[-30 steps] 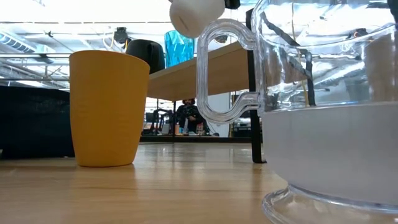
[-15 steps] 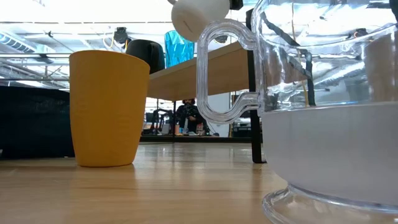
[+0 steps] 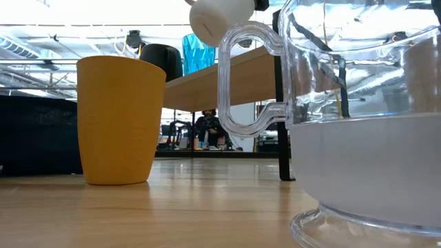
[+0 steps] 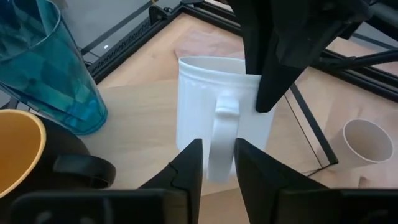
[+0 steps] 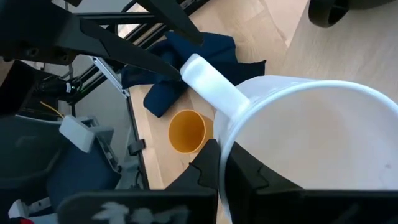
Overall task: Stack small to large cups/mugs on shelf
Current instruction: Put the white mug on the shelf
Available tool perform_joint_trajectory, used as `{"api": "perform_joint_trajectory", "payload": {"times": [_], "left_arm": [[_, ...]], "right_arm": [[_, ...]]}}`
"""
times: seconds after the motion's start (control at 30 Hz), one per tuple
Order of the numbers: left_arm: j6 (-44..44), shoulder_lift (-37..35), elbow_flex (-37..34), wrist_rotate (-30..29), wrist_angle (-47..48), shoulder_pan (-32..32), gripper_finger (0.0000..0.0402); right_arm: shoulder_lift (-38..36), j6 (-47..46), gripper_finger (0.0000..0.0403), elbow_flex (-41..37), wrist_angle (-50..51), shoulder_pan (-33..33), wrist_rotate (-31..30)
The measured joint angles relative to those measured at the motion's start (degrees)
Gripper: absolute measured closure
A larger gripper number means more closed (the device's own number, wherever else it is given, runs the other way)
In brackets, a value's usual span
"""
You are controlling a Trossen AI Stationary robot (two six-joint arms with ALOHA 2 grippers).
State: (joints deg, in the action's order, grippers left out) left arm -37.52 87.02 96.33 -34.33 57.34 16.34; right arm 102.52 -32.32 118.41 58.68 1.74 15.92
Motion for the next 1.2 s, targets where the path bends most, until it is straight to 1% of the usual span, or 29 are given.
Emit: {"api": "perform_joint_trajectory", "payload": {"times": [0.1, 0.23, 0.37, 0.87, 0.93, 1.03, 1.2], "left_arm": [[0.0, 0.0, 0.0, 0.6, 0.1, -0.1, 0.0309], [-0.1, 0.0, 0.0, 3.0, -0.8, 0.0, 0.0309], [-0.1, 0.0, 0.0, 2.7, -0.5, -0.2, 0.0309], [-0.2, 0.0, 0.0, 2.1, -0.2, -0.3, 0.0311], [-0.2, 0.0, 0.0, 2.2, -0.3, -0.3, 0.0322], [0.6, 0.0, 0.0, 2.6, -0.1, -0.2, 0.0354], [1.1, 0.0, 0.0, 3.1, -0.2, -0.3, 0.0355]], "right_arm": [[0.0, 0.0, 0.0403, 0.0, -0.2, -0.3, 0.0], [0.0, 0.1, 0.0403, 0.0, -1.6, -0.9, -0.4], [0.0, 0.2, 0.0403, 0.0, -3.3, -1.1, -0.5], [0.0, 0.2, 0.0403, 0.0, -3.2, -1.1, 0.4], [0.0, 0.2, 0.0403, 0.0, -3.2, -1.1, 0.4], [0.0, 0.4, 0.0403, 0.0, -2.7, -1.1, 0.7], [0.0, 0.8, 0.0403, 0.0, -2.5, -1.1, 0.8]]}}
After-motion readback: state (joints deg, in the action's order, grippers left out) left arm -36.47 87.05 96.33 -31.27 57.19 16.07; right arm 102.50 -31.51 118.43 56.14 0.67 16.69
